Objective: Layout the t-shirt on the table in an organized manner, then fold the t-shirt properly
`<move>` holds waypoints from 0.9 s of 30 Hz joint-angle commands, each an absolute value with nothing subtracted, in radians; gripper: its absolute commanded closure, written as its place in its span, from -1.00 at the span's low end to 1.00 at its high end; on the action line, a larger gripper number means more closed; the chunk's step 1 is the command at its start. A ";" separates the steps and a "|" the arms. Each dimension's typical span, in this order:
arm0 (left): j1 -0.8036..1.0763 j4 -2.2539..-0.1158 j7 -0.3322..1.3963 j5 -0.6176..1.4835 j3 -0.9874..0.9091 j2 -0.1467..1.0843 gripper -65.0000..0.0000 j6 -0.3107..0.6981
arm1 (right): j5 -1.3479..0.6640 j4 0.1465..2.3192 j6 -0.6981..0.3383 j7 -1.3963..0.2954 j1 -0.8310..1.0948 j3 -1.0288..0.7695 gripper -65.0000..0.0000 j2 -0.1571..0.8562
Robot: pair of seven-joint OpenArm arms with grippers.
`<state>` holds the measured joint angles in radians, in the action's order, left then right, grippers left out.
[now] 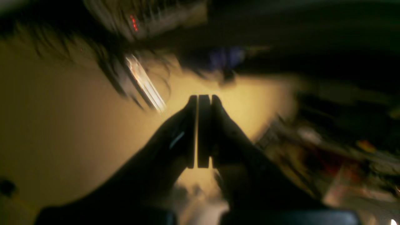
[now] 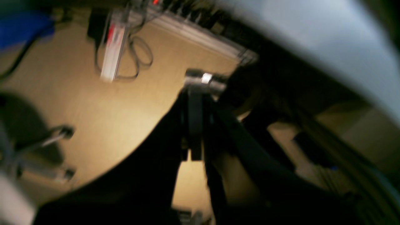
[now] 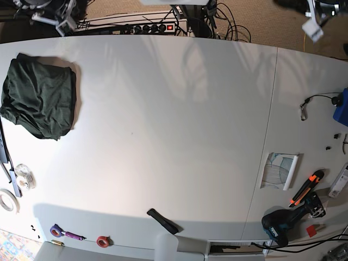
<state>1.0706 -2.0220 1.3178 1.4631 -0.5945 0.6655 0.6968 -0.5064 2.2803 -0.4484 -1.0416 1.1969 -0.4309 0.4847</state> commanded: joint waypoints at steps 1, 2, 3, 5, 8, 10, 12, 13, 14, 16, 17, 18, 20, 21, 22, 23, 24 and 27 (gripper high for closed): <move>1.119 -2.022 1.316 1.484 -0.585 0.693 1.00 0.698 | -0.509 2.268 -0.441 -1.033 1.225 -0.435 1.00 0.493; 1.159 -2.008 1.307 1.484 -0.565 0.715 1.00 0.698 | -0.509 2.238 -0.444 -1.018 1.239 -0.430 1.00 0.493; 1.191 -1.991 1.280 1.484 -0.537 0.736 1.00 0.698 | -0.508 2.196 -0.452 -0.999 1.245 -0.421 1.00 0.493; 1.237 -1.936 1.171 1.395 -0.455 0.781 1.00 0.698 | -0.505 2.073 -0.462 -0.944 1.243 -0.387 1.00 0.495; 1.232 -1.816 0.953 1.205 -0.284 0.841 1.00 0.698 | -0.479 1.805 -0.479 -0.825 1.190 -0.299 1.00 0.505; 1.174 -1.724 0.808 1.072 -0.149 0.870 1.00 0.698 | -0.470 1.588 -0.482 -0.762 1.107 -0.222 1.00 0.513; 1.080 -1.620 0.674 0.929 -0.019 0.875 1.00 0.698 | -0.471 1.354 -0.482 -0.707 0.994 -0.136 1.00 0.512; 1.026 -1.564 0.608 0.862 0.045 0.873 1.00 0.698 | -0.471 1.233 -0.482 -0.670 0.930 -0.089 1.00 0.509; 0.968 -1.506 0.541 0.799 0.106 0.866 1.00 0.698 | -0.471 1.112 -0.482 -0.626 0.865 -0.042 1.00 0.505; 0.849 -1.390 0.435 0.687 0.216 0.832 1.00 0.698 | -0.471 0.875 -0.482 -0.512 0.729 0.047 1.00 0.487; 0.789 -1.332 0.399 0.641 0.264 0.807 1.00 0.683 | -0.471 0.762 -0.482 -0.451 0.661 0.088 1.00 0.474; 0.730 -1.275 0.371 0.600 0.308 0.777 1.00 0.651 | -0.471 0.659 -0.481 -0.393 0.594 0.125 1.00 0.458; 0.614 -1.159 0.331 0.541 0.384 0.708 1.00 0.573 | -0.471 0.485 -0.480 -0.287 0.467 0.189 1.00 0.425; 0.559 -1.102 0.312 0.520 0.416 0.669 1.00 0.530 | -0.471 0.421 -0.479 -0.249 0.409 0.217 1.00 0.406; 0.508 -1.044 0.295 0.506 0.445 0.629 1.00 0.485 | -0.471 0.371 -0.479 -0.228 0.357 0.240 1.00 0.389; 0.460 -0.987 0.275 0.496 0.471 0.589 1.00 0.441 | -0.470 0.336 -0.478 -0.228 0.310 0.259 1.00 0.370; 0.417 -0.933 0.260 0.490 0.493 0.549 1.00 0.398 | -0.470 0.313 -0.473 -0.239 0.268 0.274 1.00 0.353; 0.310 -0.788 0.226 0.490 0.530 0.429 1.00 0.278 | -0.470 0.299 -0.382 -0.279 0.175 0.288 1.00 0.295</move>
